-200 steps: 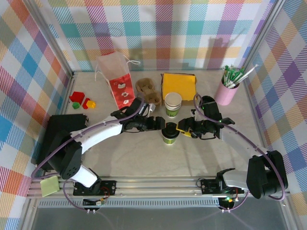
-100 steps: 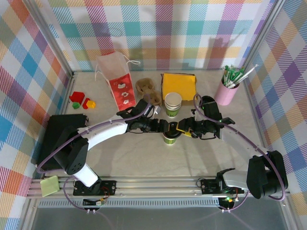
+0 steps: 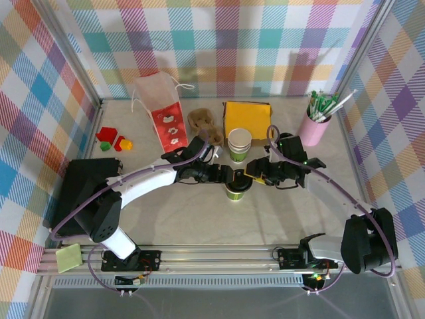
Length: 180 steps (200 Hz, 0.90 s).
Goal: Pack the takeout coffee
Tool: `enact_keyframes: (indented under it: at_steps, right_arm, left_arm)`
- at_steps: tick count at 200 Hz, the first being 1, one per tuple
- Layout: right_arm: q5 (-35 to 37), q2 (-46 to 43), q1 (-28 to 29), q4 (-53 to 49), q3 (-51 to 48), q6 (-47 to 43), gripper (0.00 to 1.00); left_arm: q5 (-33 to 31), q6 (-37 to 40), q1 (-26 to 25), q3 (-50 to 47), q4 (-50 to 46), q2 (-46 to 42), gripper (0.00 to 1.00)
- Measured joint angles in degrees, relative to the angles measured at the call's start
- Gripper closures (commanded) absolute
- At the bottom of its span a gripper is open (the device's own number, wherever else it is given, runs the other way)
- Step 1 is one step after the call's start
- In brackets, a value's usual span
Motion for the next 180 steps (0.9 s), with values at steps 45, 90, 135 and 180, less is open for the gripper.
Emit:
enact_keyframes:
  at_steps: [45, 90, 135, 180]
  right_arm:
    - [3.02, -0.02, 1.03, -2.82, 1.66, -1.77, 0.48]
    - [3.43, 0.0, 2.47, -3.32, 1.66, -1.75, 0.51]
    - [3.39, 0.0, 2.89, -3.21, 1.66, -1.68, 0.51]
    - [3.34, 0.07, 3.69, -2.21, 1.66, -1.46, 0.51]
  left_arm:
    - [-0.04, 0.0, 0.0, 0.07, -0.04, 0.0, 0.23]
    - [-0.04, 0.0, 0.0, 0.07, -0.04, 0.0, 0.23]
    - [-0.11, -0.02, 0.0, 0.07, -0.04, -0.04, 0.17]
    - [-1.38, -0.04, 0.0, 0.07, -0.37, -2.1, 0.15]
